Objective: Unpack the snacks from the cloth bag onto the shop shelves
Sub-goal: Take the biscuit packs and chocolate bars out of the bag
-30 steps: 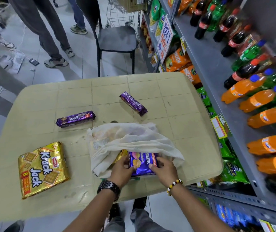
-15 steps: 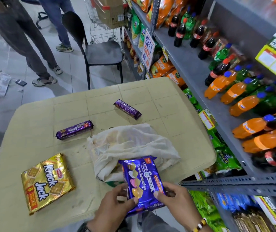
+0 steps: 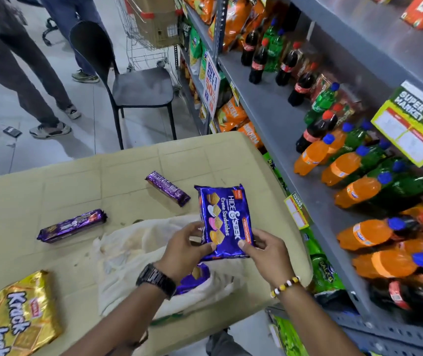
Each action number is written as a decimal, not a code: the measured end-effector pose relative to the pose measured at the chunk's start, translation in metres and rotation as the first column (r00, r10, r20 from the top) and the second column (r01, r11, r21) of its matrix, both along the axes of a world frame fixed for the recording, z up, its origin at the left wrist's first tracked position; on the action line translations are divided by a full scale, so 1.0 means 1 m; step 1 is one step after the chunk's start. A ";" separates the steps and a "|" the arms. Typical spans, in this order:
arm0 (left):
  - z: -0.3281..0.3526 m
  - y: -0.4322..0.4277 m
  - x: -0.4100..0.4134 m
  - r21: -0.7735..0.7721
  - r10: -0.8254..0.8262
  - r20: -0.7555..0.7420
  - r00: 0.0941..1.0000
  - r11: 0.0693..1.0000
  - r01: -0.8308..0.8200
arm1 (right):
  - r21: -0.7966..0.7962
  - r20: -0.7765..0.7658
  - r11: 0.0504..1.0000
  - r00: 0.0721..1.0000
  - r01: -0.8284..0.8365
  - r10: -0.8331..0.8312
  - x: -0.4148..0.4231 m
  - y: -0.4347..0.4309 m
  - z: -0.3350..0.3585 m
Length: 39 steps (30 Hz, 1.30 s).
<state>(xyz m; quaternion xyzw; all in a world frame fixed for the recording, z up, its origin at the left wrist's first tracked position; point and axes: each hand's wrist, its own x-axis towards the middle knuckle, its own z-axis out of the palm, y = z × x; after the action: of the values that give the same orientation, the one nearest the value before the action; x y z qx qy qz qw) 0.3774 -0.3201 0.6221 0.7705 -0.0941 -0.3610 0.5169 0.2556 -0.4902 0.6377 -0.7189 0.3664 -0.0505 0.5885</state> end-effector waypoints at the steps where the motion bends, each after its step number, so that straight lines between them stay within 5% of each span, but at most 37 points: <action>1: -0.011 -0.017 0.009 0.025 -0.003 0.009 1.000 1.000 0.003 | -0.020 -0.016 1.000 1.000 0.000 0.000 0.010 -0.016 -0.012; 10: -0.116 -0.136 0.051 0.177 0.041 0.022 0.999 0.983 -0.044 | -0.113 -0.224 0.994 0.974 0.002 -0.027 0.079 -0.124 -0.129; 19: -0.129 -0.135 0.046 0.241 -0.149 0.024 0.989 0.961 0.139 | -0.188 -0.304 0.978 0.952 -0.094 0.033 0.077 -0.129 -0.144; 23: -0.098 -0.082 0.052 0.338 -0.296 0.289 0.910 0.921 0.192 | -0.349 -0.239 0.932 0.971 -0.097 0.012 0.073 -0.114 -0.129; 29: -0.072 0.055 0.042 0.480 -0.254 0.516 0.818 0.877 -0.030 | -0.399 -0.124 0.872 0.959 -0.282 0.254 0.067 -0.036 -0.102; 34: -0.082 0.137 0.010 0.716 -0.403 0.279 0.872 0.692 0.090 | -0.338 -0.284 0.735 0.808 -0.588 0.516 0.066 0.029 -0.112; 39: -0.093 0.144 0.008 0.789 -0.593 0.230 0.771 0.577 0.208 | -0.296 -0.610 0.700 0.693 -0.650 0.385 0.049 0.031 -0.148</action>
<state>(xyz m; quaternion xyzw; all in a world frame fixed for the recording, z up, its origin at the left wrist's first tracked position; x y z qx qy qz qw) 0.3850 -0.1766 0.5288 0.9281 -0.2443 -0.2793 0.0292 0.3048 -0.4587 0.4897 -0.9055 0.2543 0.2221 0.2571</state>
